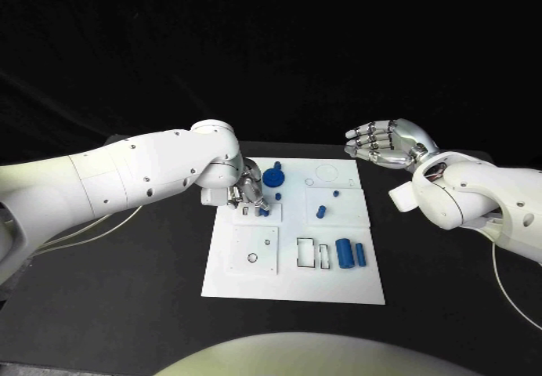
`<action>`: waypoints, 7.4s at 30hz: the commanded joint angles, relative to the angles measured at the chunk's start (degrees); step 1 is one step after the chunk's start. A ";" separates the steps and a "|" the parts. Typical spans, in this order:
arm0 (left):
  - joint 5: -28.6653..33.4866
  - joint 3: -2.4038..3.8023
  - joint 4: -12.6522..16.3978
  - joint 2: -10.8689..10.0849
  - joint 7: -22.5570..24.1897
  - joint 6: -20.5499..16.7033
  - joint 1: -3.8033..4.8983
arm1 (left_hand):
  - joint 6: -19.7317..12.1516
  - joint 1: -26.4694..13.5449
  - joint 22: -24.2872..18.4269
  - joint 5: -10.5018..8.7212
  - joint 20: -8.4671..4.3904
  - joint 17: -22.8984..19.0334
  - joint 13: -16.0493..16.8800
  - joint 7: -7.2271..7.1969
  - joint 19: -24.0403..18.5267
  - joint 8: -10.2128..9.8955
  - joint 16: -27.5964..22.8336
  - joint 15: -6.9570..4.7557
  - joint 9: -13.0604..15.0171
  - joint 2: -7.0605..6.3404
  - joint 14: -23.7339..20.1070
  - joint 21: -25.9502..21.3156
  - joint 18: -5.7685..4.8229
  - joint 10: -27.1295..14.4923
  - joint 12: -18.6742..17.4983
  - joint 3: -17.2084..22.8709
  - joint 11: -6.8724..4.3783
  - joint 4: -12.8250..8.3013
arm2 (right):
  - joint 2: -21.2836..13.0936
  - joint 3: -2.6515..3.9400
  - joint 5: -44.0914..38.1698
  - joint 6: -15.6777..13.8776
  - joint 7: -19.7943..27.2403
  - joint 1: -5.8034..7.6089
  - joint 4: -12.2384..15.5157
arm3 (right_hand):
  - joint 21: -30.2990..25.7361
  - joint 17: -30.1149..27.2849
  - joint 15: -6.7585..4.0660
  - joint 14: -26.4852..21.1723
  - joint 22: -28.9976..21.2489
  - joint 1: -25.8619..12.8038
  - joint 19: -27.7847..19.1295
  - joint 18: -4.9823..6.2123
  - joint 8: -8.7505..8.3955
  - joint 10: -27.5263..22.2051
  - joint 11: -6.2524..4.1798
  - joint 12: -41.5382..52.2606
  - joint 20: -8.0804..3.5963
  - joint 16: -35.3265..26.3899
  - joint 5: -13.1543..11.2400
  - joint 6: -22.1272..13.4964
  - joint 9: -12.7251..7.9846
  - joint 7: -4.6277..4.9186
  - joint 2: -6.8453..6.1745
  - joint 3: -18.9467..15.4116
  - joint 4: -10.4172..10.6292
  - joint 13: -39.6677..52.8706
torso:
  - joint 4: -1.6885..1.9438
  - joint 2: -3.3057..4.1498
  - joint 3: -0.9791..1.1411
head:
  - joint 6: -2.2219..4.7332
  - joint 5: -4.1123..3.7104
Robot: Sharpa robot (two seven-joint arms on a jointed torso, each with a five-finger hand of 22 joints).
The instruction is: Assemble the parts on the task board
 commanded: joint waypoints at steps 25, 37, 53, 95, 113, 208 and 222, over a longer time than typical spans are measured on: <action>3.16 0.01 2.99 -2.61 3.63 -10.61 -0.09 | 2.21 -6.15 4.09 6.00 -0.31 10.28 1.40 -0.87 1.74 4.49 1.25 -0.44 2.16 -1.52 4.87 2.20 -1.35 1.75 1.24 15.33 -0.36 -15.61 | 0.06 -0.09 0.24 1.73 -0.31 -0.21 -0.18 | -0.23 -0.43 0.20 -0.06 -0.70 -1.72 -0.58 -0.26 0.58 0.45 0.02 0.26 0.01 -0.46 0.34 0.52 -0.21 5.39 0.55 -0.13 0.45 -0.24 | -0.03 0.00 0.07 | -0.01 0.13; -5.89 -0.02 9.35 -7.66 7.59 -19.47 -1.75 | 4.22 -7.46 6.11 8.53 -0.69 11.40 2.14 -1.35 2.53 5.22 1.68 -0.81 2.11 -3.04 5.13 3.77 -1.61 2.62 1.97 17.92 -0.78 -17.69 | -0.54 -0.10 0.32 1.61 -0.25 -0.22 0.01 | -0.23 -0.49 0.21 -0.06 -0.82 -1.91 -0.64 -0.26 0.60 0.43 0.02 0.26 0.01 -0.49 0.42 0.50 -0.25 5.39 0.64 -0.16 0.58 -0.25 | 0.19 -0.09 0.03 | -0.05 0.03; -11.17 -0.03 11.69 -9.36 8.48 -22.14 -3.76 | 5.03 -8.04 7.17 9.66 -0.81 12.28 3.03 -1.53 3.04 5.35 2.01 -0.92 1.96 -3.74 5.31 4.61 -1.79 3.15 2.86 18.85 -0.95 -18.08 | -0.66 -0.10 0.32 1.70 -0.17 -0.35 0.00 | -0.26 -0.54 0.22 -0.07 -1.03 -2.02 -0.92 -0.27 0.60 0.40 0.03 0.25 0.02 -0.52 0.52 0.46 -0.28 5.40 0.70 -0.16 0.65 -0.27 | 0.32 -0.09 -0.07 | -0.18 0.13; -10.59 -0.07 10.11 -7.51 4.74 -15.06 -4.21 | 5.04 -8.64 7.54 8.88 -0.79 12.34 3.31 -1.50 3.18 5.22 2.05 -0.89 1.84 -3.63 5.34 4.84 -1.87 3.37 3.14 18.91 -0.87 -17.76 | -0.68 -0.11 0.32 1.74 -0.40 -0.44 -0.03 | -0.22 -0.68 0.23 -0.07 -1.12 -2.17 -0.70 -0.28 0.62 0.34 0.04 0.23 0.02 -0.59 0.80 0.38 -0.36 5.40 0.84 -0.12 0.72 -0.29 | 0.32 -0.04 -0.05 | -1.30 0.02; -10.59 -0.07 9.18 -6.64 4.49 -14.45 -4.19 | 5.15 -9.97 7.75 6.31 -0.65 12.48 3.34 -1.56 3.11 5.49 2.11 -0.81 1.98 -3.35 5.36 4.67 -1.91 3.48 3.13 18.42 -0.84 -17.02 | -0.62 -0.11 0.32 1.73 -0.32 -0.58 0.01 | -0.21 -0.72 0.23 -0.05 -1.25 -2.20 -0.80 -0.27 0.64 0.33 0.04 0.23 0.02 -0.60 0.92 0.36 -0.38 5.40 0.86 -0.11 0.73 -0.29 | 0.27 -0.08 0.01 | -1.77 0.08; -8.69 3.95 -3.23 -5.31 3.35 -5.48 1.87 | -0.73 -13.56 5.37 -2.31 0.23 6.51 -2.01 -0.41 1.10 2.00 -0.10 0.20 1.54 -2.05 3.77 -3.09 -1.14 -0.23 -3.11 -9.82 0.26 0.30 | -0.46 -0.11 0.06 2.62 0.05 -0.91 0.09 | -0.40 -1.18 0.41 -0.43 -2.42 -2.86 -2.20 -0.46 0.69 0.06 0.16 0.16 0.04 -0.97 1.14 0.07 -0.61 5.53 0.81 -0.36 0.97 -0.30 | 0.41 0.04 -0.08 | -0.27 -0.37; -8.95 3.66 -11.59 -1.18 3.89 -1.95 1.81 | -0.95 -13.66 5.31 -8.84 0.36 6.24 -2.42 -0.44 0.78 2.38 -0.13 0.24 1.33 -2.07 3.67 -3.89 -0.97 -0.62 -3.00 -12.34 0.29 0.22 | -0.33 -0.11 -0.02 2.68 0.05 -0.92 0.13 | -0.38 -1.24 0.42 -0.42 -2.53 -2.92 -2.24 -0.47 0.73 0.07 0.16 0.18 0.03 -0.98 1.36 0.07 -0.64 5.53 0.93 -0.33 1.01 -0.29 | 0.33 0.03 -0.13 | -0.40 -0.13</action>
